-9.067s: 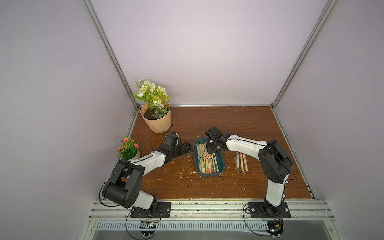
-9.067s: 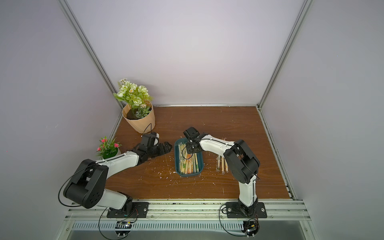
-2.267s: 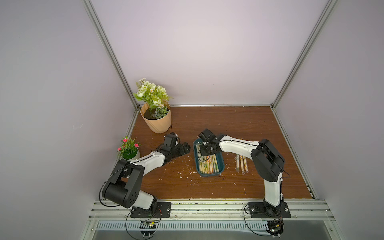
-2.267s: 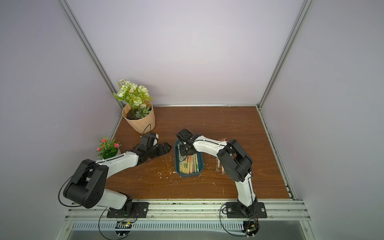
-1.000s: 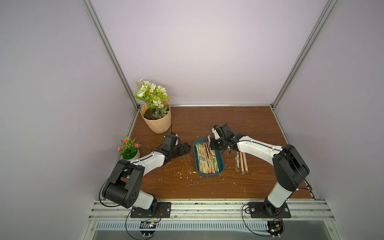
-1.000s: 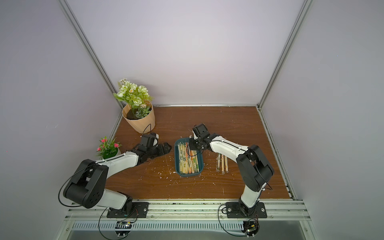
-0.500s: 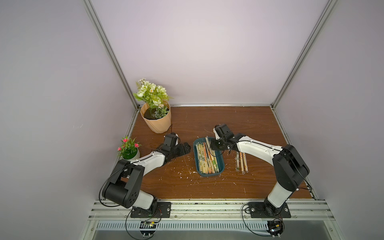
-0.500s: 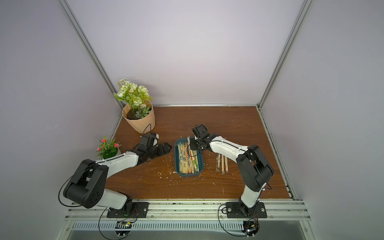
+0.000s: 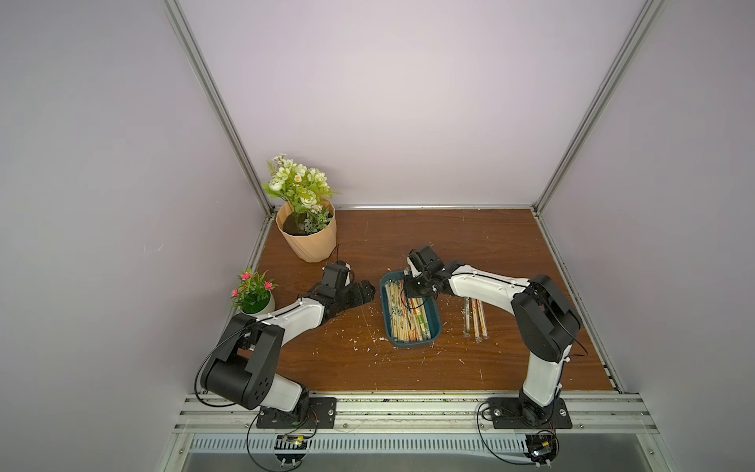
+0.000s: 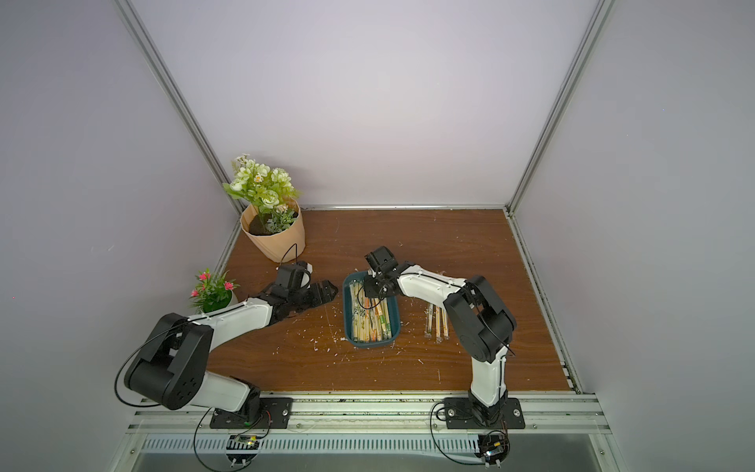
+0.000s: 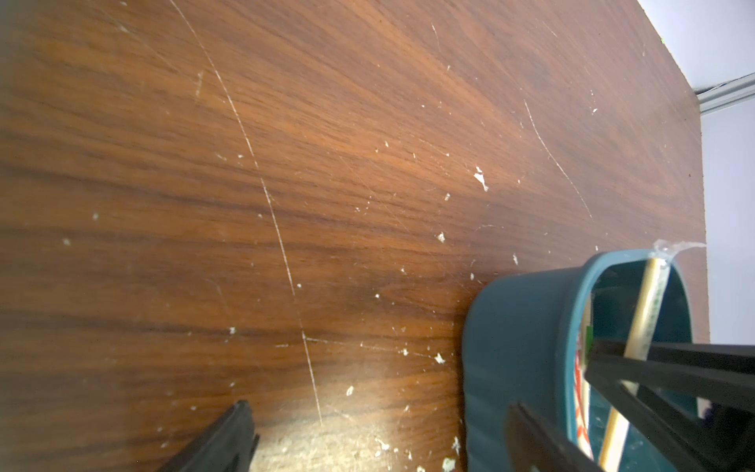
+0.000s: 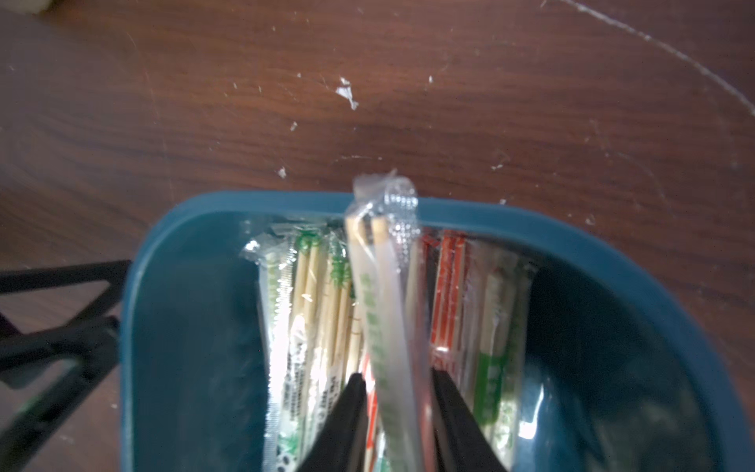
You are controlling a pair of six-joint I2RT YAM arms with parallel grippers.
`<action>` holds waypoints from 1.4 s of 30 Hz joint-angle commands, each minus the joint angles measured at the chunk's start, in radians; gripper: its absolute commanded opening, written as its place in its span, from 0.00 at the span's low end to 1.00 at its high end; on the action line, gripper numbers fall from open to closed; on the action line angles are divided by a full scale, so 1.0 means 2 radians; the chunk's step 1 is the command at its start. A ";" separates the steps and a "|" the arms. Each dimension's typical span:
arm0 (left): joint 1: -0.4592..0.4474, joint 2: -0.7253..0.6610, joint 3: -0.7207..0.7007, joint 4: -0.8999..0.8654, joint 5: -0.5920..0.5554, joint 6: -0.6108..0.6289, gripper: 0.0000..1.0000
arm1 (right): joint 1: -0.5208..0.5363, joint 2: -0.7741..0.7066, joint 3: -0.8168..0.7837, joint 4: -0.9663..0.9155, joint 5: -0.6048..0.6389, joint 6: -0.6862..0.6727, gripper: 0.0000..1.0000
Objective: Take the paired disposable chopsticks out of the storage box
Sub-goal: Pick up the paired disposable chopsticks from the storage box, then place the paired disposable chopsticks at the center of the board.
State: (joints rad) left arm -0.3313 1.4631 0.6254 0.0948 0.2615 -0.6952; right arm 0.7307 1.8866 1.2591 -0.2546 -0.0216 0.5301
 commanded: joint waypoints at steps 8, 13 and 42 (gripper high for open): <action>0.005 0.000 0.009 0.005 0.006 0.006 0.98 | -0.001 -0.063 0.013 -0.030 0.026 -0.011 0.03; 0.005 -0.002 0.012 0.001 0.009 0.007 0.98 | -0.015 -0.101 0.012 -0.042 0.033 -0.017 0.03; 0.005 -0.005 0.021 -0.013 0.011 0.012 0.98 | -0.112 -0.088 -0.074 -0.079 0.125 -0.065 0.02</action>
State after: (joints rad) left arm -0.3313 1.4532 0.6388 0.0883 0.2699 -0.6846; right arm 0.5137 1.7046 1.1210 -0.4133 0.2020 0.4068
